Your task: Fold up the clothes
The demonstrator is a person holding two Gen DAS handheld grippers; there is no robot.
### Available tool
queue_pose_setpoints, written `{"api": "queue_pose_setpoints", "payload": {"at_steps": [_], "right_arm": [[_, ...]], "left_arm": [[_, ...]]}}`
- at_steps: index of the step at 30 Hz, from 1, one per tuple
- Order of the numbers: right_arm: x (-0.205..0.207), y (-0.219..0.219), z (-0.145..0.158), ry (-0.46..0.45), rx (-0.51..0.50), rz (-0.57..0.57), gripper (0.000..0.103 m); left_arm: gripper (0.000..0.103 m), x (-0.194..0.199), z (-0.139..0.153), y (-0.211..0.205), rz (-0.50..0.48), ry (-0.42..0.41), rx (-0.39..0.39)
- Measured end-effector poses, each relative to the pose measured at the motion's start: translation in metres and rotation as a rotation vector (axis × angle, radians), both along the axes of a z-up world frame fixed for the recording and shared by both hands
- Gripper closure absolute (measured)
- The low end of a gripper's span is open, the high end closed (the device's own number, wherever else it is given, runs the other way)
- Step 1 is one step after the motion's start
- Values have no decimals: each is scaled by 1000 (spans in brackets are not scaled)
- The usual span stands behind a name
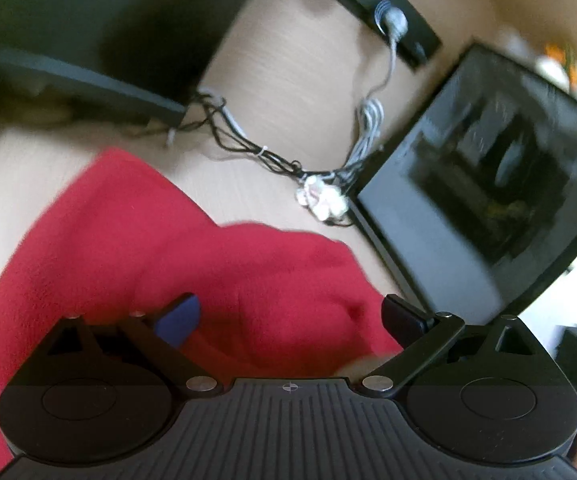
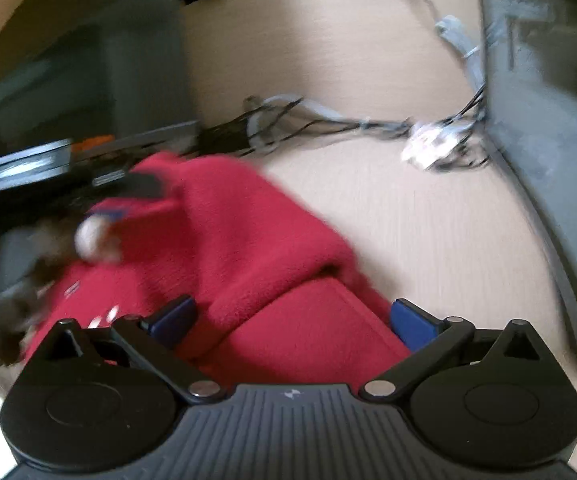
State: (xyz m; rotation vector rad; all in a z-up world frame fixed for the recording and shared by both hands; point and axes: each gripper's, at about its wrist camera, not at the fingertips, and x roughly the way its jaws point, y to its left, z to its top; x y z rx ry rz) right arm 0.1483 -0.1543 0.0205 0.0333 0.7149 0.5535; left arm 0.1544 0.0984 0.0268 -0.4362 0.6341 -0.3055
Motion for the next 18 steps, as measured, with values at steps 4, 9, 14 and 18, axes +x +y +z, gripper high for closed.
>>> {"api": "queue_pose_setpoints", "payload": {"at_steps": [4, 9, 14, 18], "right_arm": [[-23, 0, 21, -40, -1, 109, 0], [-35, -26, 44, -189, -53, 50, 0], [-55, -19, 6, -229, -311, 54, 0], [-75, -13, 4, -187, -237, 108, 0]], "left_arm": [[3, -5, 14, -8, -24, 1, 115], [3, -46, 34, -18, 35, 6, 178], [3, -59, 34, -19, 78, 2, 184], [3, -53, 27, -19, 95, 8, 214]]}}
